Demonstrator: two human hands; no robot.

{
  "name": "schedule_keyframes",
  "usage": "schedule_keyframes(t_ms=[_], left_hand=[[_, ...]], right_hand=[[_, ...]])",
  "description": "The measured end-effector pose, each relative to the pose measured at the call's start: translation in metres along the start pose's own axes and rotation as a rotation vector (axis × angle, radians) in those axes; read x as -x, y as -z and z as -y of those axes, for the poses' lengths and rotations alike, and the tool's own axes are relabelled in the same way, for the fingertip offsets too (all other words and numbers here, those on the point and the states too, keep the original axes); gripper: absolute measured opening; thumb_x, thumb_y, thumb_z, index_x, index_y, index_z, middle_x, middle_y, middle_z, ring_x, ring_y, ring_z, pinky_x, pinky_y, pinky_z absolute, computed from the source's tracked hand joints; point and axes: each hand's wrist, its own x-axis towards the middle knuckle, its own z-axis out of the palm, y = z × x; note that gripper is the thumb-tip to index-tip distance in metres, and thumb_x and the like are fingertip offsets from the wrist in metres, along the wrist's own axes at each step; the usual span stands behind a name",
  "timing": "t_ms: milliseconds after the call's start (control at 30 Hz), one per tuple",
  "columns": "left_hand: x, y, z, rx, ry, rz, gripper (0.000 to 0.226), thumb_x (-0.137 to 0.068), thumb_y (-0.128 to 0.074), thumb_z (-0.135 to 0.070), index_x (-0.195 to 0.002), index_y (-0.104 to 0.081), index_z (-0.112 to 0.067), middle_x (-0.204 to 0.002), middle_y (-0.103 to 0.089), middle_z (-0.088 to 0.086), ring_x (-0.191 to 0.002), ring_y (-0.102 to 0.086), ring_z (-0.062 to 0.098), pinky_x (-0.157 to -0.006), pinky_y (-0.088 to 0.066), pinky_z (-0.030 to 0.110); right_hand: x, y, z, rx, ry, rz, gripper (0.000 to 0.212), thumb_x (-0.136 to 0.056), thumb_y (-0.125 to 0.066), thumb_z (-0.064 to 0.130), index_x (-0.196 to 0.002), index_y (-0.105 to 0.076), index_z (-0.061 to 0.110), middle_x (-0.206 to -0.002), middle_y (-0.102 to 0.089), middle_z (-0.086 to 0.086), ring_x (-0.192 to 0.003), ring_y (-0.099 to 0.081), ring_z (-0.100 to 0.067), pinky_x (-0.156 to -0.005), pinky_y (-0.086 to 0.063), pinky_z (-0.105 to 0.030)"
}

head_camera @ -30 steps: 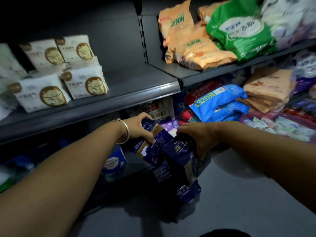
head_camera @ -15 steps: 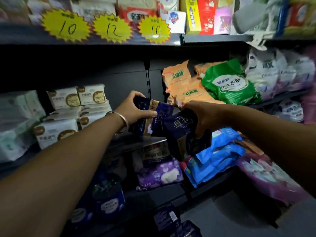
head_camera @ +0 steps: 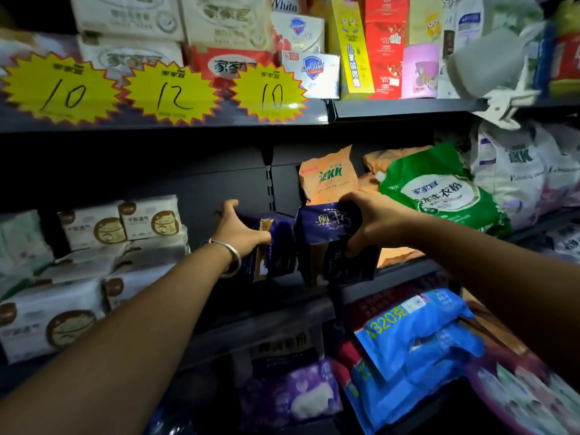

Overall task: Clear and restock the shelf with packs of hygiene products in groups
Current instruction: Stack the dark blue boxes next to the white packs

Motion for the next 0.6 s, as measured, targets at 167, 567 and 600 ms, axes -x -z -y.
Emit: schedule_keyframes(t_ms=[167,567,600], left_hand=[[-0.037,0.0,0.018,-0.173,0.047,0.038,0.094,-0.068,-0.079,-0.019,-0.143,-0.023,-0.012,-0.138,-0.03,0.01,-0.124,-0.043,0.028,-0.091,-0.041,0.028],[-0.089,-0.026,0.073,-0.278,0.059,-0.171,0.083,-0.058,-0.086,-0.027,-0.12,-0.036,-0.005,-0.122,-0.045,0.014,-0.111,-0.05,0.028,-0.089,-0.043,0.03],[-0.09,-0.027,0.077,-0.269,0.065,-0.174,0.084,-0.057,-0.087,-0.027,-0.12,-0.036,-0.006,-0.121,-0.047,0.013,-0.109,-0.052,0.027,-0.085,-0.043,0.028]], right_hand=[[-0.053,-0.008,-0.004,-0.014,0.025,0.032,0.094,-0.06,-0.084,0.014,-0.14,-0.034,0.014,-0.129,-0.043,-0.004,-0.115,-0.044,-0.021,-0.098,-0.045,-0.036],[-0.14,-0.065,-0.006,0.208,0.008,0.13,0.086,-0.059,-0.083,0.038,-0.132,-0.044,0.013,-0.123,-0.047,-0.008,-0.11,-0.047,-0.026,-0.095,-0.045,-0.04],[-0.143,-0.069,-0.006,0.211,0.002,0.125,0.086,-0.061,-0.082,0.037,-0.134,-0.042,0.014,-0.125,-0.045,-0.008,-0.113,-0.044,-0.026,-0.096,-0.044,-0.039]])
